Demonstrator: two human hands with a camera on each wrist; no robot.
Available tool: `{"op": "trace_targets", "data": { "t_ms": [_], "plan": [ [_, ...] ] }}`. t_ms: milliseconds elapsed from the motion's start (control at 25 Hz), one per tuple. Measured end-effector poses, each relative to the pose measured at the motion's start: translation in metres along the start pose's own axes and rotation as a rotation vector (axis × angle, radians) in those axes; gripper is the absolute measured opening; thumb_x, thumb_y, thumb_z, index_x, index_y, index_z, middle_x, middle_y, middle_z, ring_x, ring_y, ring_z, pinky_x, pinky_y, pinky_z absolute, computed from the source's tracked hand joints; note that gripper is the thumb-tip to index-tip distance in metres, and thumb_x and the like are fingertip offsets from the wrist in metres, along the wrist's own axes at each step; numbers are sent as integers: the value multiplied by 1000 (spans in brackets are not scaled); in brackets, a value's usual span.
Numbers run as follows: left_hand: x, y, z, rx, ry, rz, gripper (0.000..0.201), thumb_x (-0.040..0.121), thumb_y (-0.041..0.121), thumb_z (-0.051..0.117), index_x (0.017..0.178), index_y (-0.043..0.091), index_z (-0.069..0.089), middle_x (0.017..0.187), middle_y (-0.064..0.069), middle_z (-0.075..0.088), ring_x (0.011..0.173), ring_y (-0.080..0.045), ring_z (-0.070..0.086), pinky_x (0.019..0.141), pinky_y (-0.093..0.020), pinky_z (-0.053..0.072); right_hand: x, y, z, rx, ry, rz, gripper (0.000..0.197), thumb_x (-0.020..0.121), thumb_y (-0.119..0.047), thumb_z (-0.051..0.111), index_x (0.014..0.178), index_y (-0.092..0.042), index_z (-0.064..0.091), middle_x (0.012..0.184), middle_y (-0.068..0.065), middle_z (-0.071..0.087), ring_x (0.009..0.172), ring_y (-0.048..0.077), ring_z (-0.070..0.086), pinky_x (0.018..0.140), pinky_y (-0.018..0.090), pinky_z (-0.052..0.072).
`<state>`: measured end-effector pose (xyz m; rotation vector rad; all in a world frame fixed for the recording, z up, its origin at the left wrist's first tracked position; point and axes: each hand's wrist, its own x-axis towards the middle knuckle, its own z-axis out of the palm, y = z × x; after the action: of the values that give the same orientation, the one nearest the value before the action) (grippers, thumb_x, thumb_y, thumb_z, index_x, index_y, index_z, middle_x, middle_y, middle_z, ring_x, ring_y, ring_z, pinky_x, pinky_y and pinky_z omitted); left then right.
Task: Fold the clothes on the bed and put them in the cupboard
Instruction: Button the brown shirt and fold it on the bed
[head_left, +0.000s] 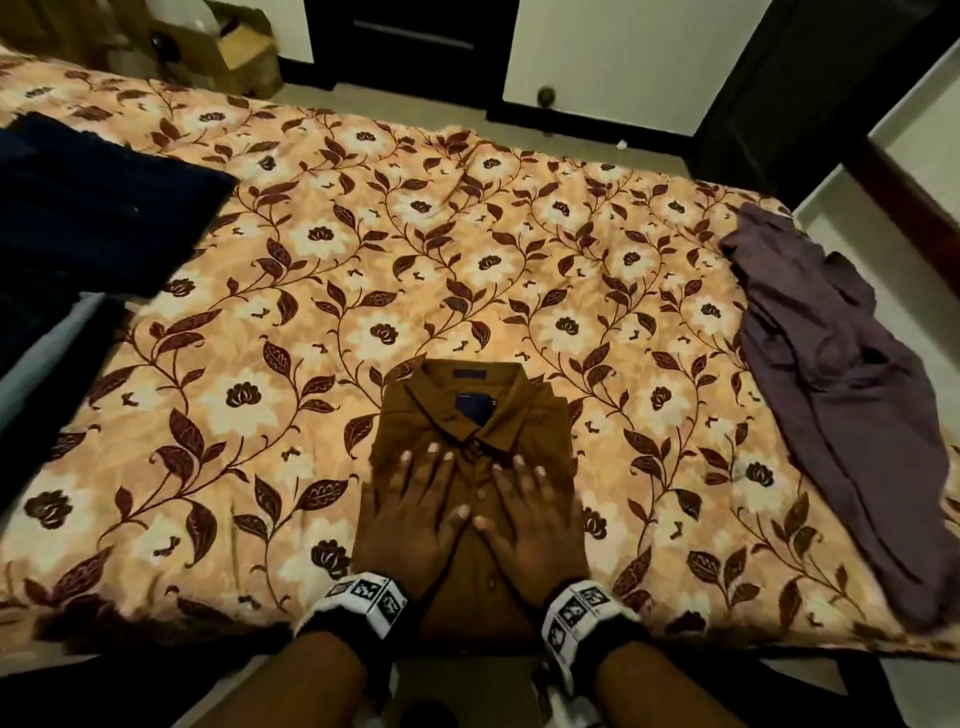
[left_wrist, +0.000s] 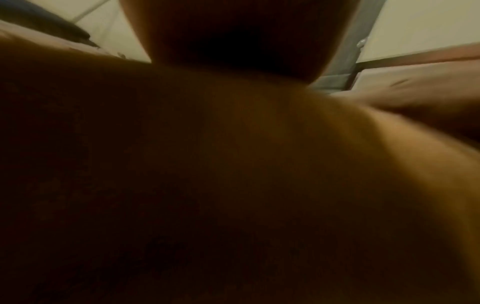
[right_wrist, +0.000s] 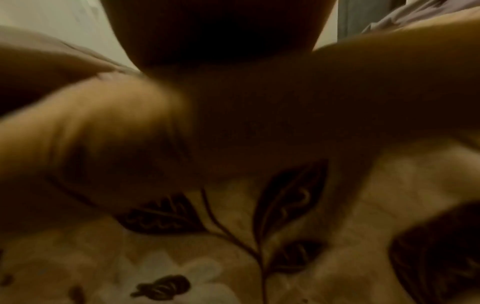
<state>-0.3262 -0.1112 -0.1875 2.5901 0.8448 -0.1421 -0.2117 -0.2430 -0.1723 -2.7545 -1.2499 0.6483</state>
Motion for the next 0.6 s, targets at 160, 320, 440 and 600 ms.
{"op": "trace_targets", "data": {
  "t_ms": [160, 320, 440, 600],
  "plan": [
    [3, 4, -9, 8, -32, -98, 63, 91, 63, 12, 151, 46, 11, 160, 20, 0, 149, -10, -1, 109, -54, -5, 14, 22, -15, 43, -22, 240, 67, 84, -75, 6, 144, -53, -14, 154, -20, -26, 145, 22, -21, 108, 64, -12],
    [40, 26, -55, -61, 249, 19, 25, 92, 29, 52, 112, 20, 64, 114, -4, 59, 105, -25, 54, 87, -39, 37, 9, -6, -5, -13, 187, 53, 73, 87, -68, 9, 150, -34, -1, 156, -7, -16, 146, 24, -11, 110, 53, -14],
    [77, 31, -69, -108, 19, 54, 16, 91, 27, 59, 93, 14, 69, 96, -4, 64, 91, -26, 61, 76, -34, 49, 4, -26, 19, 12, 133, 22, 73, 87, -59, 23, 151, -26, 16, 158, -1, 10, 145, 29, 22, 112, 50, 5],
    [94, 36, -74, -83, -120, 94, 10, 88, 16, 64, 95, 12, 71, 102, -7, 65, 95, -28, 62, 79, -34, 50, 3, -24, 25, -4, 117, 53, 69, 88, -57, 32, 148, -24, 30, 154, 1, 32, 137, 28, 39, 106, 53, 18]
  ]
}}
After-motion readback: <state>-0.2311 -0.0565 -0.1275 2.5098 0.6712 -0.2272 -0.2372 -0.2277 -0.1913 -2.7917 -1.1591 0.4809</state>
